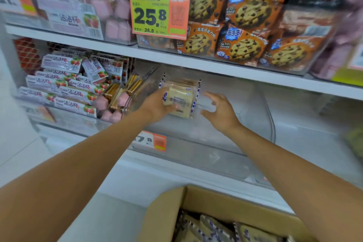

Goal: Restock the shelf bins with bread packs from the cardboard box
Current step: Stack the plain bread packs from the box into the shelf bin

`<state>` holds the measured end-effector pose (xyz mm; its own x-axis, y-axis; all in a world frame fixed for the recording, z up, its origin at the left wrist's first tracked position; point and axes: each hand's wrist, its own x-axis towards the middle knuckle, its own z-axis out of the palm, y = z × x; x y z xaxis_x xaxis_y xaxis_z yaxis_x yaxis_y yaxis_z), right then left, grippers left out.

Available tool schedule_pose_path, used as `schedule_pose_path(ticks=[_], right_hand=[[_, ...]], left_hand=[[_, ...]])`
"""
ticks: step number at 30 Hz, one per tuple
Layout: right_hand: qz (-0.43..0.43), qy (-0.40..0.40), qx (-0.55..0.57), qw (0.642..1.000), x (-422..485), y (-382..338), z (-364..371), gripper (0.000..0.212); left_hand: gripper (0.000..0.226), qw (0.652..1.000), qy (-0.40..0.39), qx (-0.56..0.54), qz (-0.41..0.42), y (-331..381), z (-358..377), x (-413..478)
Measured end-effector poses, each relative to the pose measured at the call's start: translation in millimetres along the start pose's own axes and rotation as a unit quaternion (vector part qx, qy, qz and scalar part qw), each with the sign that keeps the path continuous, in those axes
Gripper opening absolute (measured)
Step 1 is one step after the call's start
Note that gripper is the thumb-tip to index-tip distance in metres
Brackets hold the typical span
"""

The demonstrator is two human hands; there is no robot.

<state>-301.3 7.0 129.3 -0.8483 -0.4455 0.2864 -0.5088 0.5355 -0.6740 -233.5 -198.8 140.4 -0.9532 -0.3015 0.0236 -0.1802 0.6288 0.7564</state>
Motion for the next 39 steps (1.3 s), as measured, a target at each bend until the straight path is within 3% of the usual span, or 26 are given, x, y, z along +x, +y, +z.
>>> schedule_pose_path(ticks=[2, 4, 8, 14, 17, 22, 26, 27, 29, 31, 33, 35, 37, 39], right_hand=[[0.004, 0.028, -0.041, 0.999, -32, -10, -17, 0.048], [-0.008, 0.059, -0.105, 0.993, -71, -19, -35, 0.037], [-0.021, 0.073, -0.147, 0.986, -158, -18, -60, 0.018], [0.148, -0.128, -0.099, 0.976, -292, 52, -63, 0.024], [0.224, -0.167, -0.062, 0.958, -334, 78, -51, 0.03], [0.188, -0.23, -0.066, 0.953, -323, 80, 19, 0.057], [0.16, -0.262, -0.15, 0.94, -307, 76, 80, 0.078], [0.169, -0.26, -0.176, 0.934, -307, 77, 87, 0.075], [0.203, -0.283, -0.184, 0.919, -308, 76, 88, 0.048], [0.243, -0.321, -0.101, 0.91, -314, 80, 82, 0.029], [0.281, -0.323, 0.025, 0.904, -321, 82, 68, 0.028], [0.321, -0.253, 0.125, 0.904, -323, 83, 44, 0.037], [0.357, -0.156, 0.205, 0.898, -323, 80, 12, 0.044], [0.391, -0.105, 0.31, 0.86, -327, 80, -13, 0.044]], left_hand=[[0.036, 0.998, 0.063, -0.005, 0.005, 17, 6, -31], [0.016, 0.996, 0.086, -0.009, 0.033, 37, 14, -70], [0.023, 0.996, 0.055, -0.043, 0.049, 53, 42, -140], [0.014, 0.992, -0.092, -0.071, -0.043, 21, 115, -235], [0.018, 0.988, -0.112, -0.057, -0.086, -3, 136, -261], [0.02, 0.984, -0.062, -0.082, -0.147, -31, 140, -275], [0.018, 0.973, -0.079, -0.124, -0.177, -42, 136, -277], [0.018, 0.967, -0.093, -0.145, -0.189, -42, 135, -278], [0.017, 0.957, -0.119, -0.17, -0.204, -44, 134, -277], [0.015, 0.951, -0.136, -0.183, -0.21, -45, 135, -277], [0.016, 0.948, -0.142, -0.196, -0.209, -42, 139, -279], [0.026, 0.961, -0.116, -0.158, -0.195, -38, 145, -281], [0.051, 0.968, -0.093, -0.12, -0.199, -29, 152, -284], [0.078, 0.935, -0.139, -0.198, -0.26, -12, 159, -290]])
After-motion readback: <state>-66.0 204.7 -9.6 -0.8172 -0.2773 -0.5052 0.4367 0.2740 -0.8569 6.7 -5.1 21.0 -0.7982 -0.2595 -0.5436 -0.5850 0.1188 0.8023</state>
